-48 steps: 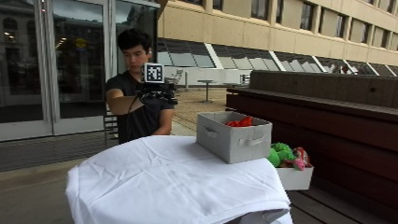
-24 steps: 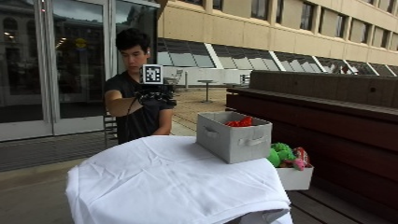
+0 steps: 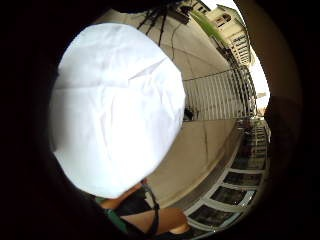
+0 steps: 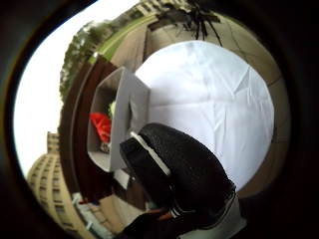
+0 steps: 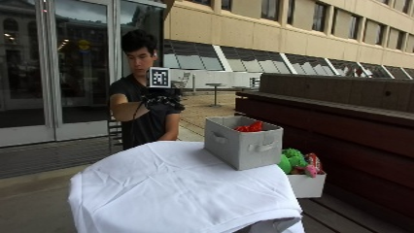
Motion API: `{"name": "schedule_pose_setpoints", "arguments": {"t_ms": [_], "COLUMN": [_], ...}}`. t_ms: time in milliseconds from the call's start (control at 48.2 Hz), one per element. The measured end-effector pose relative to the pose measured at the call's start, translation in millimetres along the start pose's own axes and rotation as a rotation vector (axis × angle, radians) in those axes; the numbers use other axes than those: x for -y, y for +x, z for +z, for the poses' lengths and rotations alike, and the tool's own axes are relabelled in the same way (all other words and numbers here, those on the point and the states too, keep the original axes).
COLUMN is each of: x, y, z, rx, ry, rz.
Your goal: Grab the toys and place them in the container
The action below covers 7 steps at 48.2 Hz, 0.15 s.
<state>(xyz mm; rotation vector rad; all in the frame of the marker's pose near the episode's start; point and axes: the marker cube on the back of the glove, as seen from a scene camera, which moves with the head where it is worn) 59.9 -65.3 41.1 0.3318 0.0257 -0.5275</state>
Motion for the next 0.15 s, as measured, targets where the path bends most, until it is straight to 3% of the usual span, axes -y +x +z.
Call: {"name": "schedule_pose_setpoints", "arguments": {"t_ms": [145], "x": [2.8], "y": [0.7], "z": [3.6], "rx": [-0.014], "ry": [0.095], "rz": [-0.038]}}
